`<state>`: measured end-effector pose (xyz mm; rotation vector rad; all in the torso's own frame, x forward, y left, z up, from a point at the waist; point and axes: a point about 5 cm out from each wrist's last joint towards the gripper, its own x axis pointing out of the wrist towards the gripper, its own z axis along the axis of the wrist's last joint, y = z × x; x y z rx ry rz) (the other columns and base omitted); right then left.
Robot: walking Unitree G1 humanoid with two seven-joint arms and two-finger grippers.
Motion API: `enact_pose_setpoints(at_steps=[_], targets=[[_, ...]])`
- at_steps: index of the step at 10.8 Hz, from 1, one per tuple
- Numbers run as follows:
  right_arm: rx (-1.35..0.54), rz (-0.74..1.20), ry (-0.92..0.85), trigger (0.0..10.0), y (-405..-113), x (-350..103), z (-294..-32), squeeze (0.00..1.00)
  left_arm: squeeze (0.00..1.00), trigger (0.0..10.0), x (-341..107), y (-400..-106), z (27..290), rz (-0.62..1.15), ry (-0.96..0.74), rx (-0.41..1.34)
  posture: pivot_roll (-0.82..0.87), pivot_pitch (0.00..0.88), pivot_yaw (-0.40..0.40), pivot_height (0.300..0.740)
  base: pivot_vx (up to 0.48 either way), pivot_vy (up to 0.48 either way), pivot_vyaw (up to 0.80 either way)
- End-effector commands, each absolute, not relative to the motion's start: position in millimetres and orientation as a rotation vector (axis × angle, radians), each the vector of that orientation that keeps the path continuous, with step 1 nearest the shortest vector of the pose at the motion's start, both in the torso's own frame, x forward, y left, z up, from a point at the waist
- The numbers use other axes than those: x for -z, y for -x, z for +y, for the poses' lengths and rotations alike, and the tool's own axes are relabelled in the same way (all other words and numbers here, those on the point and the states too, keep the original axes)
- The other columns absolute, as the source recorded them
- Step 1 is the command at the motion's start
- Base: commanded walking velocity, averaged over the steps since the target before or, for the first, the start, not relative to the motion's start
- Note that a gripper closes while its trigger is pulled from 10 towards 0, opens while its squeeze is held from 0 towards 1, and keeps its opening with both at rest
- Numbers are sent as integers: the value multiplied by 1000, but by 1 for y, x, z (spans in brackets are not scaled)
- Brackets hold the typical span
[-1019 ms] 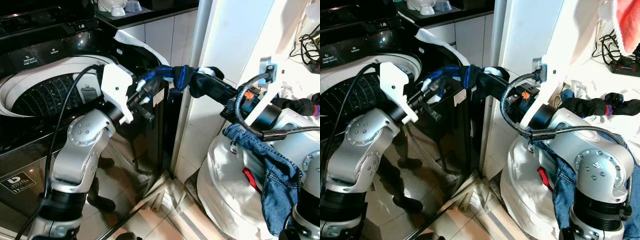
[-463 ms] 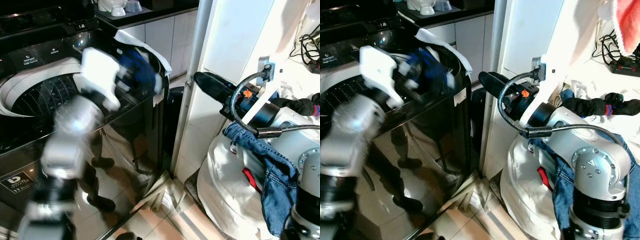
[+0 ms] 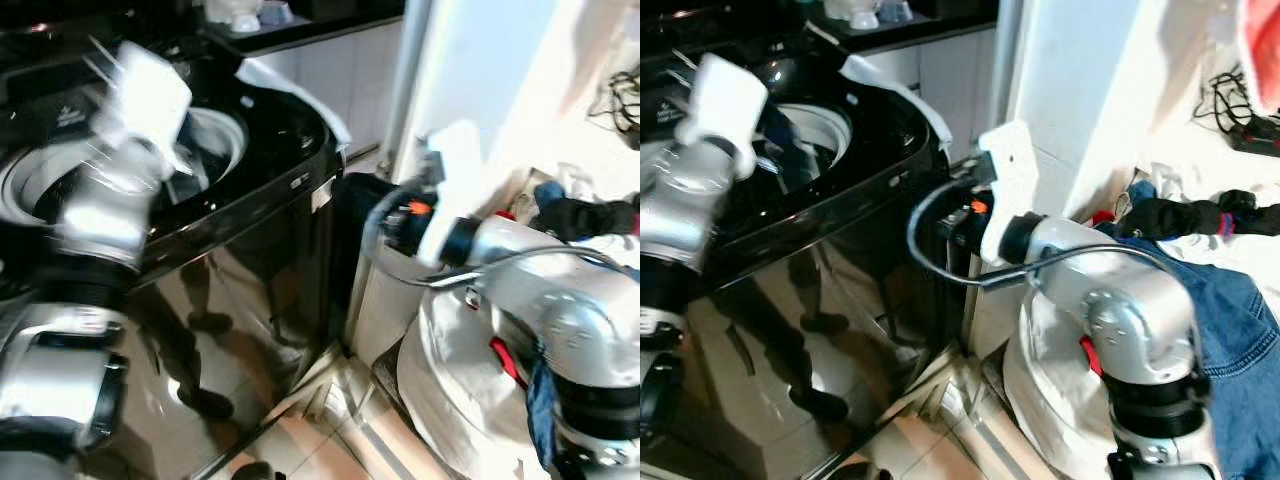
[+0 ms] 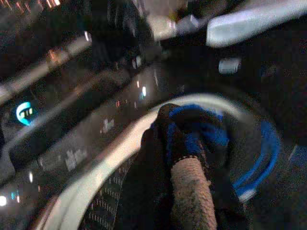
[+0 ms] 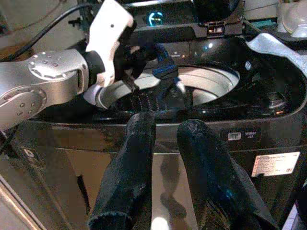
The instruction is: Clothes washing
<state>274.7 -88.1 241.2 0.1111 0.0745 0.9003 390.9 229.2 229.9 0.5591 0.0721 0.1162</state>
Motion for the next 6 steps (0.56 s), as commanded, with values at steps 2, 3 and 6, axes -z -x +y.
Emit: enact_pose_setpoints(at_steps=[2, 3, 6], targets=[[-921, 82, -46, 10000, -274, -238, -80, 0, 0, 10000, -234, -401, 234, 112, -553, -166, 75, 0, 6, 740, 0, 0, 0], [-948, 107, 6, 10000, -270, -232, -76, 0, 0, 10000, -228, -403, 238, 182, -518, -173, 72, 0, 6, 740, 0, 0, 0], [-966, 108, 26, 10000, -267, -230, -76, 0, 1000, 10000, -233, -411, 233, 172, -434, -116, 60, 0, 11, 740, 0, 0, 0]])
